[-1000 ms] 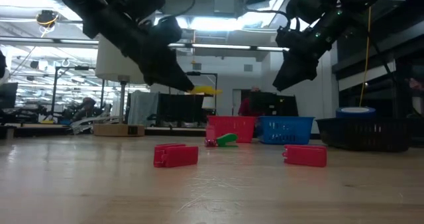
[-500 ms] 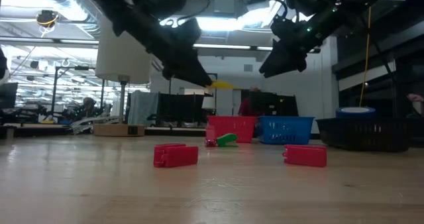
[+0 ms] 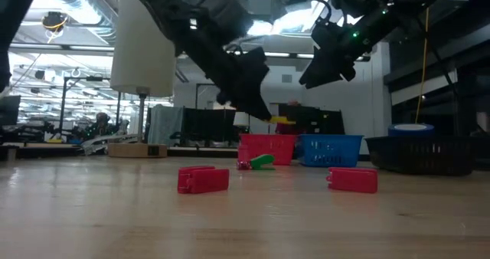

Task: Pick and place Stapler, Stapler remover, tape
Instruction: Put the yellow mini-stapler into the red bin, then put the top red mini-stapler into the red bin

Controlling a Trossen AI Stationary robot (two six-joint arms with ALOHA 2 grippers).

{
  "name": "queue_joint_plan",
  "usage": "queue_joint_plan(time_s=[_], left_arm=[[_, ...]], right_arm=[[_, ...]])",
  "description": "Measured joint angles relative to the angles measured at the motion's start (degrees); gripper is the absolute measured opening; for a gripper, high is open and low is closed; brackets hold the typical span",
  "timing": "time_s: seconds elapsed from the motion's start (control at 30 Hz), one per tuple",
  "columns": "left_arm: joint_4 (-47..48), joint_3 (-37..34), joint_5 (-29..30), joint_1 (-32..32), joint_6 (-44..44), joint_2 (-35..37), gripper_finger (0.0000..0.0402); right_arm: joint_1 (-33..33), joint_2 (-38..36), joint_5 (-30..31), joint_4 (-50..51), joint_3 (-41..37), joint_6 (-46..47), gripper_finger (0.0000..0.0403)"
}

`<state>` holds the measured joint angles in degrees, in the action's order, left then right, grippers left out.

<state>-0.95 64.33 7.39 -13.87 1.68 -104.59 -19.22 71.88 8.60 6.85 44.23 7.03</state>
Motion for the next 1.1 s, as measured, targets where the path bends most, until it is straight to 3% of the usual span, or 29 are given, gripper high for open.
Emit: queue_joint_plan(time_s=[0.47,0.83,1.1], left_arm=[[3.91,2.25,4.91,-2.08,0.56,-4.23,0.007],[4.24,2.25,5.84,-1.51,0.56,-4.0,0.0134],[4.52,2.19,7.57,0.08,0.5,-2.52,0.0154]], right_arm=[[0.0,0.0,-0.03,0.19,0.0,0.0,0.0198],[0.0,0.0,-0.18,0.22,0.0,0.07,0.0198],[0.02,0.0,-0.23,0.26,0.0,0.06,0.0198]])
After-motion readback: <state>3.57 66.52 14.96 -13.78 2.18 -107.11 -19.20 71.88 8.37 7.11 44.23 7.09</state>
